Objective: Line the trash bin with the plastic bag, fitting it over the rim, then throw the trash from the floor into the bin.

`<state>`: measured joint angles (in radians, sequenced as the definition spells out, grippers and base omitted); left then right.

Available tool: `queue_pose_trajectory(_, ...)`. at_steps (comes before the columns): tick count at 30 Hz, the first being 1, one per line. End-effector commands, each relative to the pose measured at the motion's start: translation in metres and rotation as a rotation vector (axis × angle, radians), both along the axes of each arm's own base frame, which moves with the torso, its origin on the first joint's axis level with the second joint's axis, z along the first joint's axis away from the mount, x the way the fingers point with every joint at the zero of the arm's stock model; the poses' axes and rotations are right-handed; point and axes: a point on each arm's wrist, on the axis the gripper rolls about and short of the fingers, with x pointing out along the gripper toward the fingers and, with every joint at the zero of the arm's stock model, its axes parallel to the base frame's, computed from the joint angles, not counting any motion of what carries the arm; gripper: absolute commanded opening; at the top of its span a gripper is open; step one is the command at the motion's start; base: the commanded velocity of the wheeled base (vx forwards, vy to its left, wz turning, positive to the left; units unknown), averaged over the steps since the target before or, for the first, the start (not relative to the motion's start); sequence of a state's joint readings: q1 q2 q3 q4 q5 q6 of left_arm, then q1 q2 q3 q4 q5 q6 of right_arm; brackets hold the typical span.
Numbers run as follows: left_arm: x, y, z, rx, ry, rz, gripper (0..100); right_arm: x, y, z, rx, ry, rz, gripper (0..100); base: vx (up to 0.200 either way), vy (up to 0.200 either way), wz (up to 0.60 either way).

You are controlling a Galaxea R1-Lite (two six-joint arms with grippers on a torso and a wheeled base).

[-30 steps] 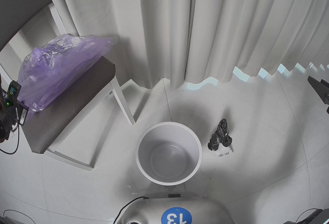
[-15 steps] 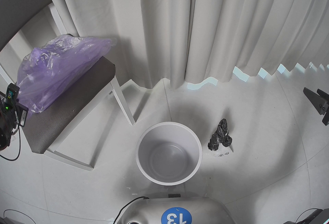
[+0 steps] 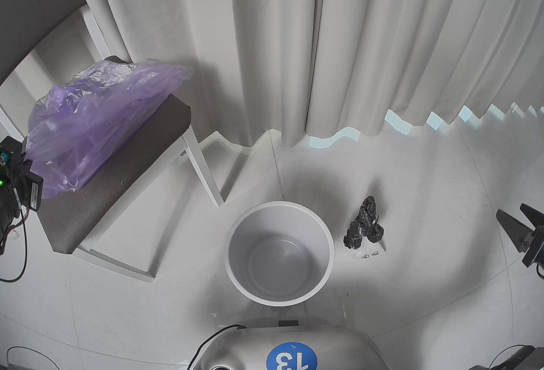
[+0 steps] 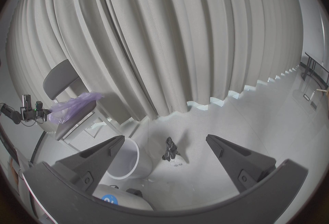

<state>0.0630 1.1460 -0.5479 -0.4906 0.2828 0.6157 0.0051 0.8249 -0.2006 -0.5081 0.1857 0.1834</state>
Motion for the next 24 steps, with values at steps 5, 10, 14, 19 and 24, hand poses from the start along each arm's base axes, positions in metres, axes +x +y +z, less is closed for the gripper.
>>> queue_pose_trajectory(5,-0.027,-0.008,-0.005,-0.007,-0.036,-0.107,0,-0.025,-0.002,-0.026,-0.001,-0.001,-0.024,100,0.0,0.0,0.0)
queue_pose_trajectory(10,-0.035,-0.015,-0.018,-0.01,-0.004,-0.163,0,-0.038,-0.001,-0.032,-0.003,-0.049,-0.026,100,0.0,0.0,0.0)
queue_pose_trajectory(14,-0.039,-0.016,-0.028,-0.021,0.019,-0.225,0,-0.043,-0.003,-0.037,-0.005,-0.054,-0.065,100,0.0,0.0,0.0)
queue_pose_trajectory(19,-0.051,-0.016,-0.033,-0.069,0.001,-0.282,0,-0.047,-0.003,-0.04,-0.015,-0.064,-0.079,100,0.0,0.0,0.0)
queue_pose_trajectory(24,-0.06,-0.016,-0.037,-0.1,-0.015,-0.298,0,-0.047,-0.003,-0.04,-0.046,-0.071,-0.072,100,0.0,0.0,0.0)
